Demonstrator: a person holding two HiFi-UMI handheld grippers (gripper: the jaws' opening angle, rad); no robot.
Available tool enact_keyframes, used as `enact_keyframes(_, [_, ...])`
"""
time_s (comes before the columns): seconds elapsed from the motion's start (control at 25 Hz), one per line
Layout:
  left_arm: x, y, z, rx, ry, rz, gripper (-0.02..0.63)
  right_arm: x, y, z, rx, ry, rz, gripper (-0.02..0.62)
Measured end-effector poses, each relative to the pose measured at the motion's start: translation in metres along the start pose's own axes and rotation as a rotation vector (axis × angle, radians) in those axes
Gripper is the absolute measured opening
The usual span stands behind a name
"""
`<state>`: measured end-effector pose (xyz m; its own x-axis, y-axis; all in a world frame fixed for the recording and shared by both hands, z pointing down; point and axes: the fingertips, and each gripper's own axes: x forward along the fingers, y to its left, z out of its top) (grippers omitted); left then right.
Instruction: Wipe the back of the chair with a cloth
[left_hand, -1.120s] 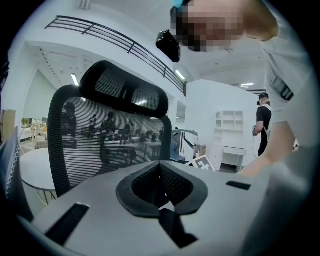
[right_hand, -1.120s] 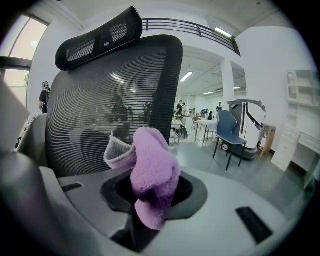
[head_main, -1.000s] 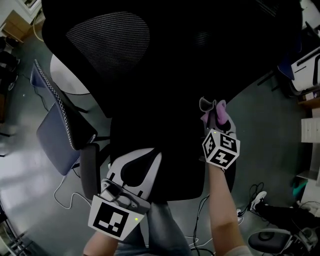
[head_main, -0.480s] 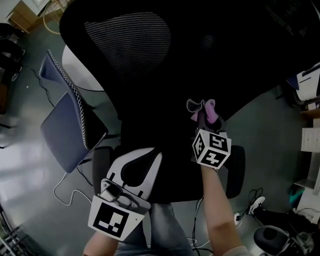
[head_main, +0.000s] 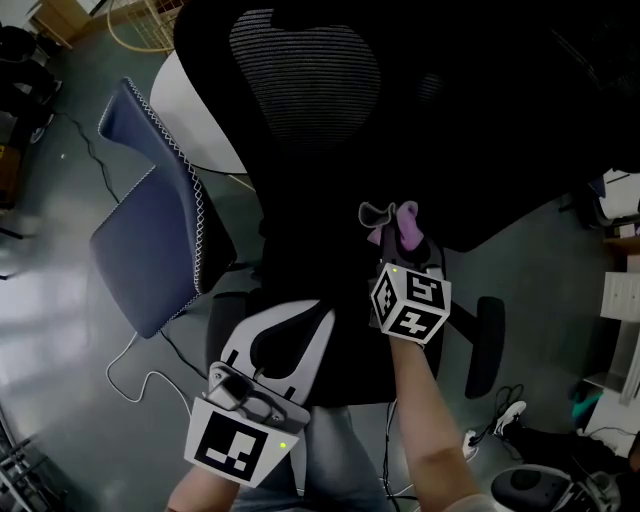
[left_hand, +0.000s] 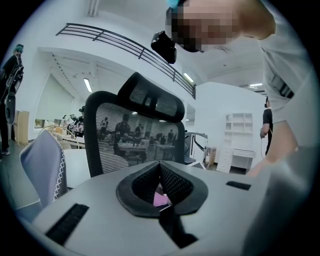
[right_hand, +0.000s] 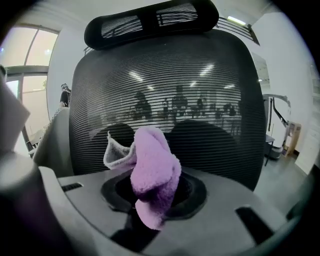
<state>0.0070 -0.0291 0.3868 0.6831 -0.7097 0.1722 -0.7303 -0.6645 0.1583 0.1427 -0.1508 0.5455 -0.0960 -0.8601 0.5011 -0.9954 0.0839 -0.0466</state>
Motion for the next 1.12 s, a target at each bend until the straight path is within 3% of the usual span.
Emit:
enact_keyframes(0.2, [-0.015, 0.015, -0.001, 0.009, 0.002, 0.032, 0.012, 0.003, 0.031, -0.002, 0.016, 0.004, 0.034, 0.109])
enact_keyframes(0.68, [-0.043, 0.042, -0.003, -0.010, -0.019, 0.077, 0.012, 0.011, 0.136, -0.011, -0.058, 0.036, 0.183, 0.110])
enact_keyframes(1.12, [-0.059, 0.059, -0.007, -0.026, -0.025, 0.108, 0.012, 0.012, 0.168, -0.015, -0.056, 0.040, 0.206, 0.110])
